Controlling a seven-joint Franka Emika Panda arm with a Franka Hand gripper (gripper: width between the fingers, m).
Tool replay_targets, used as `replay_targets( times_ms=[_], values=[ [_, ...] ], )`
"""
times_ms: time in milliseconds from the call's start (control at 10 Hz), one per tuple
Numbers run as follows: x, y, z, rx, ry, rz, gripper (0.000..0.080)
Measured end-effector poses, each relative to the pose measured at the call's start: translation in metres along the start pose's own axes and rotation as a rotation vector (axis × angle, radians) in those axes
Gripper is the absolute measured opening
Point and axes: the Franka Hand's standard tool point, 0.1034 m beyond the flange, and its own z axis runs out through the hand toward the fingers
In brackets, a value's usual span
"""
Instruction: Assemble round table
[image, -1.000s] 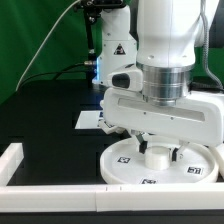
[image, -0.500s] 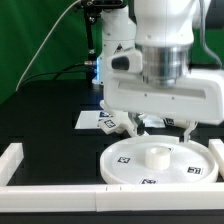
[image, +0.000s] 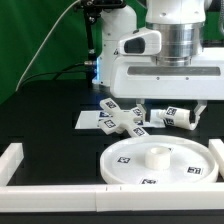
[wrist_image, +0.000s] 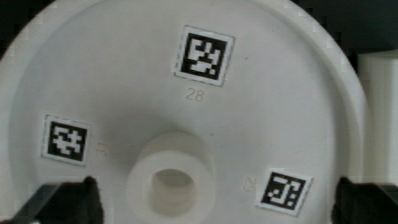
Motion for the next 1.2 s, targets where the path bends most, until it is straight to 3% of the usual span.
replay_targets(
  times_ms=[200,400,800,1000,1200],
  values=[
    [-0.032,-0.028,-0.002,0.019,-0.003,-0.164,0.0648],
    [-0.055,-0.042,-0.009,0.037,0.003,-0.233,0.0648],
    [-0.056,-0.038,-0.005,0.034,-0.037,-0.275,0.0648],
    [-0.084,-0.047,0.004,0.025,-0.237,-0.241,0.0648],
    [-0.088,-0.058,0.013,-0.007,-0.416,-0.216,0.0648]
  ],
)
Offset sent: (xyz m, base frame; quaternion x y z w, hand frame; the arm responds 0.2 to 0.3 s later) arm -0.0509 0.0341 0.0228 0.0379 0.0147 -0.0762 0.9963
